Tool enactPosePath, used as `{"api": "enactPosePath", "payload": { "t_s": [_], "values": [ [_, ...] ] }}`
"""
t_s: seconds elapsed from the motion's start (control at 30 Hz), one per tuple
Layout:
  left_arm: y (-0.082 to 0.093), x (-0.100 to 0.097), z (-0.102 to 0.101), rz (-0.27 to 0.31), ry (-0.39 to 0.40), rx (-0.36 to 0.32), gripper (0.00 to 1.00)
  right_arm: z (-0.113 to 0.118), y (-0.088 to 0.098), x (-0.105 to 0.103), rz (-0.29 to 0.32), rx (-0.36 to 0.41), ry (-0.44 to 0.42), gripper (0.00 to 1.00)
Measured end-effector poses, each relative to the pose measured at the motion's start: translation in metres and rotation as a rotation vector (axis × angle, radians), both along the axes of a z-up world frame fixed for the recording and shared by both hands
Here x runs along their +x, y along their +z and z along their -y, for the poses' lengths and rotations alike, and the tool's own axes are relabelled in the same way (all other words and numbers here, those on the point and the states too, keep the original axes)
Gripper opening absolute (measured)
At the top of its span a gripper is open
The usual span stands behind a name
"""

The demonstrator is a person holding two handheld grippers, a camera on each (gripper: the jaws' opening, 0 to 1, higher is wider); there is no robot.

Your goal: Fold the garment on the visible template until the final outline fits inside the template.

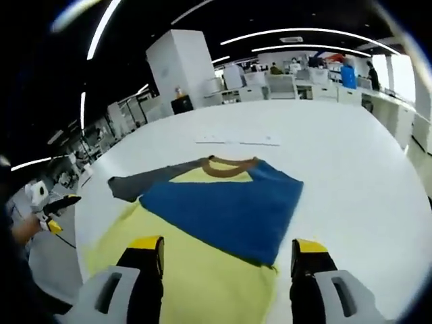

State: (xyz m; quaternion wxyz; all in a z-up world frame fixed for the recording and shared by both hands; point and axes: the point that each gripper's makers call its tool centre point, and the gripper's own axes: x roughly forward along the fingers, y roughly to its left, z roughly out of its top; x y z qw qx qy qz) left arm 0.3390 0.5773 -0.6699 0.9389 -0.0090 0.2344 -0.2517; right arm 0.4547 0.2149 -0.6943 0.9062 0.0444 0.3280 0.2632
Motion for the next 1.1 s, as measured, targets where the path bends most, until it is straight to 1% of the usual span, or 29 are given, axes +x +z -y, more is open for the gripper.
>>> {"api": "enactPosePath", "payload": {
  "t_s": [0.1, 0.17, 0.2, 0.27, 0.33, 0.4, 0.47, 0.53, 0.6, 0.67, 0.77, 0.83, 0.9, 0.97, 1.1],
  "values": [
    [0.002, 0.004, -0.008, 0.001, 0.038, -0.031, 0.99, -0.001, 0.007, -0.008, 0.018, -0.005, 0.012, 0.82],
    [0.003, 0.007, -0.015, 0.006, 0.058, -0.045, 0.99, -0.001, 0.011, -0.016, 0.027, 0.006, 0.018, 0.84],
    [0.004, 0.009, -0.018, 0.012, 0.066, -0.047, 0.99, 0.0, 0.012, -0.018, 0.027, 0.007, 0.019, 0.85],
    [0.003, 0.01, -0.021, 0.009, 0.08, -0.045, 0.99, -0.003, 0.015, -0.027, 0.03, 0.014, 0.024, 0.86],
    [0.001, 0.014, -0.028, 0.008, 0.11, -0.043, 0.97, -0.005, 0.019, -0.035, 0.042, 0.024, 0.032, 0.88],
    [0.001, 0.018, -0.033, 0.008, 0.136, -0.058, 0.94, -0.009, 0.021, -0.044, 0.054, 0.028, 0.042, 0.9],
    [0.002, 0.023, -0.042, 0.027, 0.16, -0.03, 0.91, -0.011, 0.022, -0.052, 0.06, 0.024, 0.051, 0.91],
    [0.001, 0.027, -0.047, 0.023, 0.171, -0.036, 0.88, -0.013, 0.024, -0.059, 0.065, 0.03, 0.054, 0.91],
    [0.001, 0.032, -0.053, 0.033, 0.19, -0.036, 0.86, -0.016, 0.028, -0.065, 0.073, 0.06, 0.045, 0.9],
    [0.001, 0.037, -0.062, 0.038, 0.21, -0.017, 0.84, -0.018, 0.03, -0.071, 0.08, 0.067, 0.048, 0.9],
    [0.002, 0.043, -0.069, 0.043, 0.228, -0.015, 0.81, -0.019, 0.033, -0.077, 0.089, 0.075, 0.049, 0.91],
    [0.004, 0.048, -0.074, 0.061, 0.237, 0.004, 0.76, -0.02, 0.036, -0.081, 0.09, 0.092, 0.045, 0.91],
    [0.001, 0.052, -0.079, 0.048, 0.249, 0.015, 0.74, -0.022, 0.038, -0.085, 0.091, 0.1, 0.048, 0.93],
    [0.0, 0.058, -0.084, 0.053, 0.258, 0.024, 0.74, -0.024, 0.039, -0.089, 0.099, 0.094, 0.057, 0.93],
    [-0.006, 0.066, -0.092, 0.041, 0.27, 0.047, 0.68, -0.025, 0.042, -0.095, 0.104, 0.084, 0.063, 0.92]
  ]
}}
